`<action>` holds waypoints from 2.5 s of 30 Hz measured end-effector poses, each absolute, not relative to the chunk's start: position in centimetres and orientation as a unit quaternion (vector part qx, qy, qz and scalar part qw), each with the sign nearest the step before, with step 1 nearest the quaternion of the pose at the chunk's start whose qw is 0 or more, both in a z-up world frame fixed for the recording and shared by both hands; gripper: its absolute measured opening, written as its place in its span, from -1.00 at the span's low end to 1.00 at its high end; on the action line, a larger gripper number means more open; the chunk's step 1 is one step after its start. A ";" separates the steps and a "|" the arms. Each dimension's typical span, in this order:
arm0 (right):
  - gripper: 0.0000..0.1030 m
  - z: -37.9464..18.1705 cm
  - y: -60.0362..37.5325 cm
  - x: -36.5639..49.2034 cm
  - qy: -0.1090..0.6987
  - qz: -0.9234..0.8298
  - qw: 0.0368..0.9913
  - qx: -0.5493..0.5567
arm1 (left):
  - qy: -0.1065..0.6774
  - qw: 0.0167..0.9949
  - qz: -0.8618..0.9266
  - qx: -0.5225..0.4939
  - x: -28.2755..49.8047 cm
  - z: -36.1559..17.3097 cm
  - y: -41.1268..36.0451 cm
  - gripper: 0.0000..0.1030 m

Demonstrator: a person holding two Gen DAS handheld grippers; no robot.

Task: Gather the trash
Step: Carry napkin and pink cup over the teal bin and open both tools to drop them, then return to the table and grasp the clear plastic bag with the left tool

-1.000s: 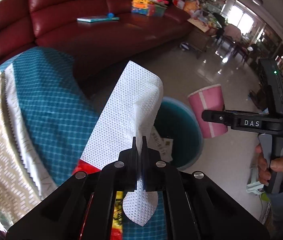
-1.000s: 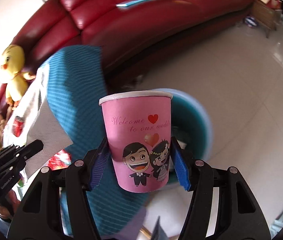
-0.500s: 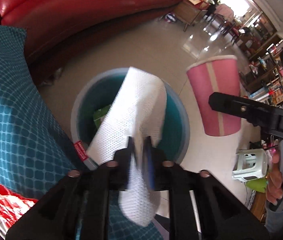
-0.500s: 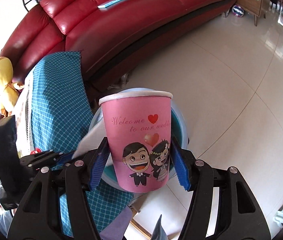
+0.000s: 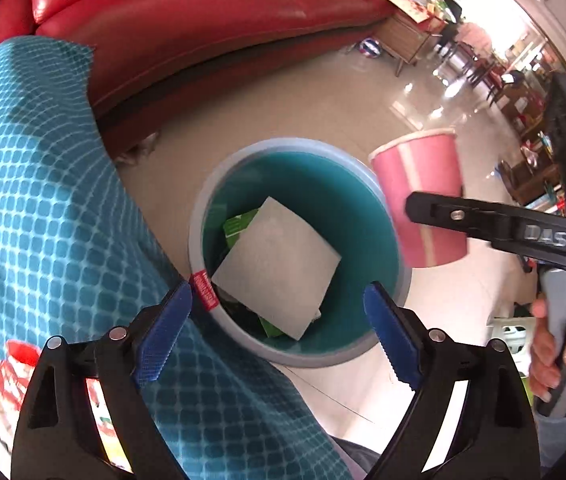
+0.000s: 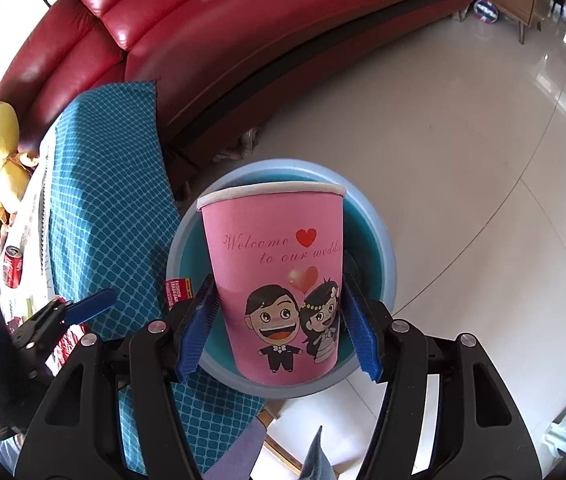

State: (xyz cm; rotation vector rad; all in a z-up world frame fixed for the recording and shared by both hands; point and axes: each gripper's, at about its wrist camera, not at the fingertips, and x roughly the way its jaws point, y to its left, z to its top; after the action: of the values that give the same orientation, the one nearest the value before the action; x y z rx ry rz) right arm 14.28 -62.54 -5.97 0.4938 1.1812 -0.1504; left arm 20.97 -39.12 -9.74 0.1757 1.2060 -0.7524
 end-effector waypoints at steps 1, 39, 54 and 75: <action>0.24 -6.2 -62.5 14.4 0.554 -0.069 0.796 0.234 | 0.553 0.755 -0.344 0.080 20.8 -9.5 -39.0 0.74; 0.56 -2.9 -50.7 11.1 0.575 -0.024 0.796 0.186 | 0.518 0.803 -0.296 0.021 15.4 -4.7 -23.3 0.86; 0.56 -5.6 -37.1 11.1 0.614 0.056 0.772 0.154 | 0.506 0.829 -0.234 -0.026 12.8 -4.9 -9.7 0.87; 0.56 -5.3 -29.9 6.5 0.616 0.106 0.773 0.110 | 0.536 0.834 -0.114 -0.070 3.8 -8.5 1.1 0.86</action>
State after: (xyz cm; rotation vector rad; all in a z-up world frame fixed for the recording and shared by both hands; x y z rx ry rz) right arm 6.49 -29.91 -5.34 0.2380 1.3344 0.2306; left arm 3.78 1.12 -8.50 -0.1473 1.1348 -0.2405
